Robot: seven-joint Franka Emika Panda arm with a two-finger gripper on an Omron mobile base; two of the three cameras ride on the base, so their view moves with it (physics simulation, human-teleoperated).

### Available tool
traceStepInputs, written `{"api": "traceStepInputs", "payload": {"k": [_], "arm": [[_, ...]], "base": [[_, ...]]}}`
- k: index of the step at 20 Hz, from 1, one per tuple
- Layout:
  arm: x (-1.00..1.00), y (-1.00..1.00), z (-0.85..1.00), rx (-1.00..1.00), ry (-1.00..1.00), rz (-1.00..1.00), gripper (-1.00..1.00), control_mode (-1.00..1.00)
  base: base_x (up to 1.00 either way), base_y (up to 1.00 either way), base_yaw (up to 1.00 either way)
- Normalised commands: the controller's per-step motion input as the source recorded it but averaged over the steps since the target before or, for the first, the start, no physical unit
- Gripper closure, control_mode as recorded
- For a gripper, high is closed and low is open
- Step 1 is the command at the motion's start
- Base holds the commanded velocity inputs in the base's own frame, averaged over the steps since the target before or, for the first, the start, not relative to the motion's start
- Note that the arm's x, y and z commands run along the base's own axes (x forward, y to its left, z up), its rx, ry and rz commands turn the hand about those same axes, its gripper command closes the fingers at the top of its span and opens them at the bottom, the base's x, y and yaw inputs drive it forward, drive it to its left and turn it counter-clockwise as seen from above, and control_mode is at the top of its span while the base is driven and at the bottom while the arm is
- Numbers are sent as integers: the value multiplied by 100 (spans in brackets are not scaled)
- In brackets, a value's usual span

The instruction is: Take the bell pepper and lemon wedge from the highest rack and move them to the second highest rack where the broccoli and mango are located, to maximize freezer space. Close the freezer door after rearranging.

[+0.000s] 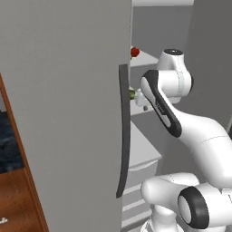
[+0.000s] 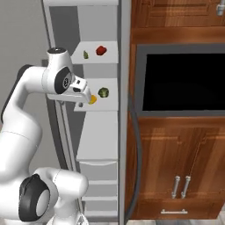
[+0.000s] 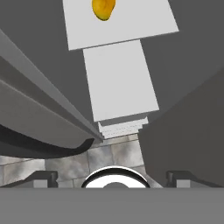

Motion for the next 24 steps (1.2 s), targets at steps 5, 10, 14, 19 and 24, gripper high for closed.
{"api": "traceStepInputs", "payload": {"k": [5,10,14,19,24], "arm": [[0,0,0,0,0,0,-100,100],[0,0,0,0,0,0,-100,100],[0,0,0,0,0,0,-100,100],[0,0,0,0,0,0,-100,100],[0,0,0,0,0,0,-100,100]], "base": [[0,38,-24],[2,37,-16],[28,26,-1],[52,-3,0],[52,-23,0]]}}
